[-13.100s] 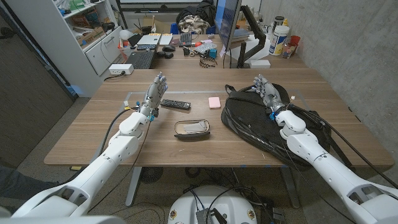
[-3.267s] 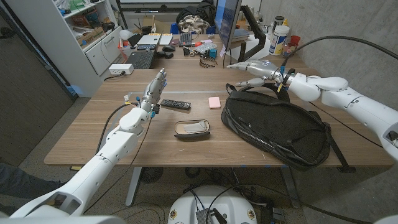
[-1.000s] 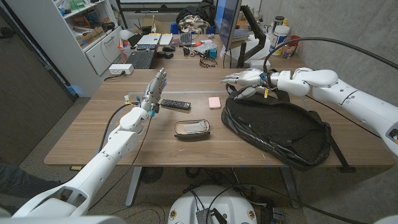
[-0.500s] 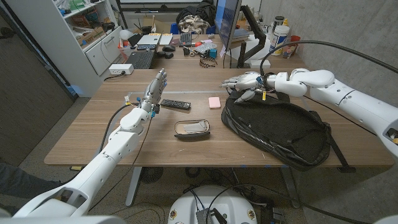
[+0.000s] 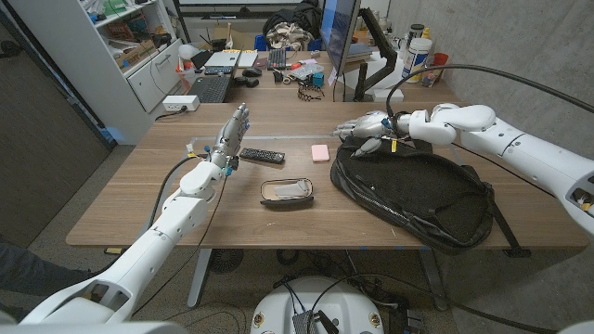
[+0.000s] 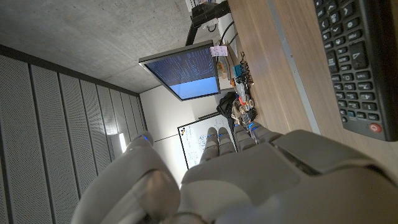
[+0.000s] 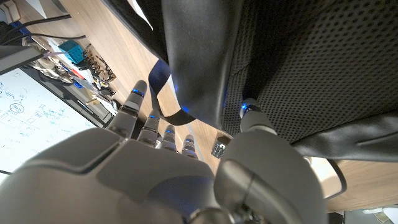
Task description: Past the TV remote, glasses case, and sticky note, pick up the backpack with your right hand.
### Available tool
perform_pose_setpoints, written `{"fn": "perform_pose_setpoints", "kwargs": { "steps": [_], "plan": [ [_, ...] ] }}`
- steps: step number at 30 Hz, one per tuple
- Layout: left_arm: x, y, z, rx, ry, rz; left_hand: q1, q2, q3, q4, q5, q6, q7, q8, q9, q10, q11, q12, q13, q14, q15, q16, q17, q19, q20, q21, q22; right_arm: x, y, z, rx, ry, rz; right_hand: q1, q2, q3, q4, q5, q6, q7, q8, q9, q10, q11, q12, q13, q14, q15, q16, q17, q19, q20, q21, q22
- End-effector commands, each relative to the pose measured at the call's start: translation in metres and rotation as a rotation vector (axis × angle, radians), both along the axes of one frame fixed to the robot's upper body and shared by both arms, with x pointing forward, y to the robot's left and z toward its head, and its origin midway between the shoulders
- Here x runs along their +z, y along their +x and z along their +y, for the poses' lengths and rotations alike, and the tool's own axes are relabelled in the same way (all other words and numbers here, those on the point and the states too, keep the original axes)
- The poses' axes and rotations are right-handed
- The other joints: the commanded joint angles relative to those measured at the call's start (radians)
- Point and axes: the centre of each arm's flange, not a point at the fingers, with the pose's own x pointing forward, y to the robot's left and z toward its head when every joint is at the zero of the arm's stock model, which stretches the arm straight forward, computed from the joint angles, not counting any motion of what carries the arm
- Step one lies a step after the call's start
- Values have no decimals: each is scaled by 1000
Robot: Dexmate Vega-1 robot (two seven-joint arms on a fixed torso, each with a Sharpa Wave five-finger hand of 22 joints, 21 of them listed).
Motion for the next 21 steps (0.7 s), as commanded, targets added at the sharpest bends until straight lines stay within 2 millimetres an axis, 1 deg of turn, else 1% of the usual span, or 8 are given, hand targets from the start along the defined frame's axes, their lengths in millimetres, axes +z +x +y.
{"fn": "perform_pose_setpoints", "kwargs": {
  "steps": [1, 11, 18, 20, 21],
  "plan": [
    [-7, 3, -1, -3, -3, 20, 3, 9, -6, 1, -2, 13, 0, 1, 4, -5, -6, 1, 6, 1, 3, 4, 3, -6, 6, 2, 3, -7, 15, 0, -20, -7, 26, 4, -9, 2, 3, 7, 3, -6, 9, 2, -2, 2, 6, 3, -4, -2, 6, 3, 11, 5, -4, 4],
    [-10, 2, 1, 4, -10, 24, 3, 10, -8, 1, -2, 16, -1, 1, 4, -4, -9, 2, 6, 2, 5, 5, 3, -7, 10, 2, 3, -14, 31, -6, -49, 22, 65, 6, -9, 4, 3, 8, 13, -9, 14, 2, 10, 6, 13, 3, 5, -6, 11, 3, 29, 1, 0, 4],
    [-8, 4, 0, 2, -3, 26, 3, 10, -9, 1, -2, 17, -1, 1, 4, -3, -8, 2, 6, 3, 4, 5, 3, -6, 11, 3, 3, -19, 38, -12, -56, 47, 86, 14, -14, 6, 1, 10, 18, -15, 17, 2, 35, 19, 25, 3, 39, -15, 20, 2, 95, -27, 14, 3],
    [-8, 4, 0, 2, -2, 26, 3, 11, -9, 1, -2, 17, -1, 1, 4, -3, -8, 2, 6, 3, 4, 5, 3, -7, 11, 3, 3, -21, 39, -15, -52, 56, 84, 17, -15, 7, 1, 10, 24, -18, 19, 2, 44, 19, 28, 3, 53, -19, 23, 2, 120, -32, 19, 2],
    [-7, 4, 0, 1, -1, 27, 3, 11, -9, 1, -2, 17, -1, 1, 4, -3, -8, 2, 6, 3, 4, 5, 3, -7, 11, 3, 3, -22, 39, -16, -52, 60, 86, 19, -16, 8, 1, 10, 27, -21, 20, 2, 50, 19, 30, 3, 61, -22, 24, 2, 143, -31, 24, 1]
  ]
}}
